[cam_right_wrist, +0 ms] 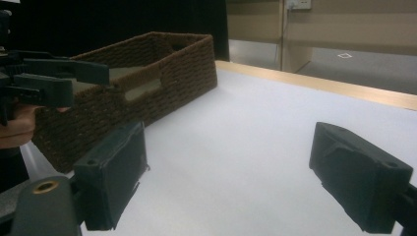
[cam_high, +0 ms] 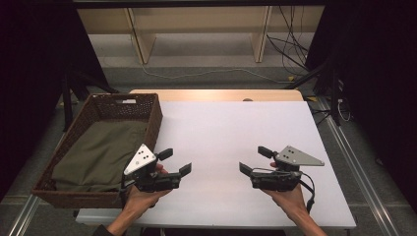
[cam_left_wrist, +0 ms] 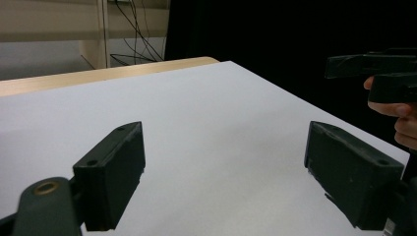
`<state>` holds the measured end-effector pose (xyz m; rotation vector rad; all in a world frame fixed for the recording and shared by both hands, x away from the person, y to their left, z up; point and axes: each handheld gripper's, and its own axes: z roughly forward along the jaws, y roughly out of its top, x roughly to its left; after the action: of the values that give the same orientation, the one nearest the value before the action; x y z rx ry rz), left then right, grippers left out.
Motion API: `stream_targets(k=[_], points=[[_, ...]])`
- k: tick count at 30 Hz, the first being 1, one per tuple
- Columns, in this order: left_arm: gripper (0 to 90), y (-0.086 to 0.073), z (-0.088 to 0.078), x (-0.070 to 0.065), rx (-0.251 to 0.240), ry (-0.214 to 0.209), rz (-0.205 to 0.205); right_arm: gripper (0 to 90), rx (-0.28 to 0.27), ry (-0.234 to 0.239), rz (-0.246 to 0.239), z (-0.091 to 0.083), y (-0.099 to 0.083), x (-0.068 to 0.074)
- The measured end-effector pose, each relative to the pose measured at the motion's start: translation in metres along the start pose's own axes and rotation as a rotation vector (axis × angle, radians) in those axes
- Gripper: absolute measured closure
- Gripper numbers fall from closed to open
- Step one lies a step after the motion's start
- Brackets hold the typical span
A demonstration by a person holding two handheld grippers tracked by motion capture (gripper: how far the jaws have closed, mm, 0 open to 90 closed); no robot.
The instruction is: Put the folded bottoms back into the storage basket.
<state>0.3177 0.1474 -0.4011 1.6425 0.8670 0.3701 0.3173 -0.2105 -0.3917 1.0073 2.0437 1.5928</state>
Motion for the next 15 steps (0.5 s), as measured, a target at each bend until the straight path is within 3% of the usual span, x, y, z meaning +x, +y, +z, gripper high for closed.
stream_targets(k=[15], points=[[13.9,-0.005,0.003,-0.005,0.022,-0.007,0.05,15.3,0.023,-0.028,0.004,-0.011,-0.013,-0.001]])
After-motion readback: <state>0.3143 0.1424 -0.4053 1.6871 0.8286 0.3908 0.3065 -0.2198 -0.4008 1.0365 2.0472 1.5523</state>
